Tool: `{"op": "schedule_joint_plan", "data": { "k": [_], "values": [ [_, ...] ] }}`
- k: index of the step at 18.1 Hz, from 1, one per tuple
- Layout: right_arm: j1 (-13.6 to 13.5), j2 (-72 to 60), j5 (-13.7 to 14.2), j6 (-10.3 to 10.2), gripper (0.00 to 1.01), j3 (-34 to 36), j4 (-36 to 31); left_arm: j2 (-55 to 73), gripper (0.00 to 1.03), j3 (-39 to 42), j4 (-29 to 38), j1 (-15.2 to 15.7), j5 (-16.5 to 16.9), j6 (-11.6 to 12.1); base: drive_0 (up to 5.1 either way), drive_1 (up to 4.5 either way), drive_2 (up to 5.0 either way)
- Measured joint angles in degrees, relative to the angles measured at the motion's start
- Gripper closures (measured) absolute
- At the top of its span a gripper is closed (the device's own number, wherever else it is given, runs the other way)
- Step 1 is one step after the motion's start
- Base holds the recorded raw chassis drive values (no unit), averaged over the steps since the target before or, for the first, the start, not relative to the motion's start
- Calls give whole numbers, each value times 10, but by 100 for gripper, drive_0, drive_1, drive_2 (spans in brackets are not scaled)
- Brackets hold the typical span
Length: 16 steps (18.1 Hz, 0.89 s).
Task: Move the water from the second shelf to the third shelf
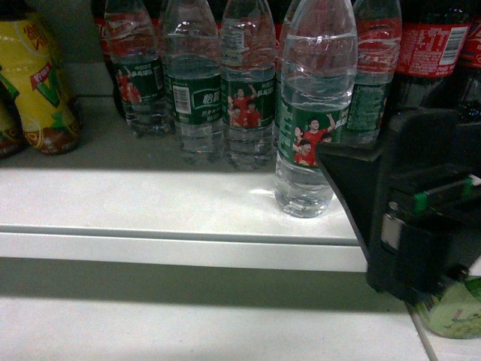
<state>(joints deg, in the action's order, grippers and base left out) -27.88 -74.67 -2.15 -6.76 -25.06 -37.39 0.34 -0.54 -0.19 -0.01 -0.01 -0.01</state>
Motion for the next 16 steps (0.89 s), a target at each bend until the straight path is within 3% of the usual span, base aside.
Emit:
{"op": "schedule_joint_plan", "data": {
  "k": [5,9,16],
  "values": [
    [-5,-88,54,-18,3,-68,-2,0,5,0,0,0,0,0,0,0,0],
    [-6,-126,61,-33,3,-106,1,0,5,0,0,0,0,0,0,0,0],
    [-14,-173,74,-37,3,-155,5,0,5,0,0,0,0,0,0,0,0]
  ]
}}
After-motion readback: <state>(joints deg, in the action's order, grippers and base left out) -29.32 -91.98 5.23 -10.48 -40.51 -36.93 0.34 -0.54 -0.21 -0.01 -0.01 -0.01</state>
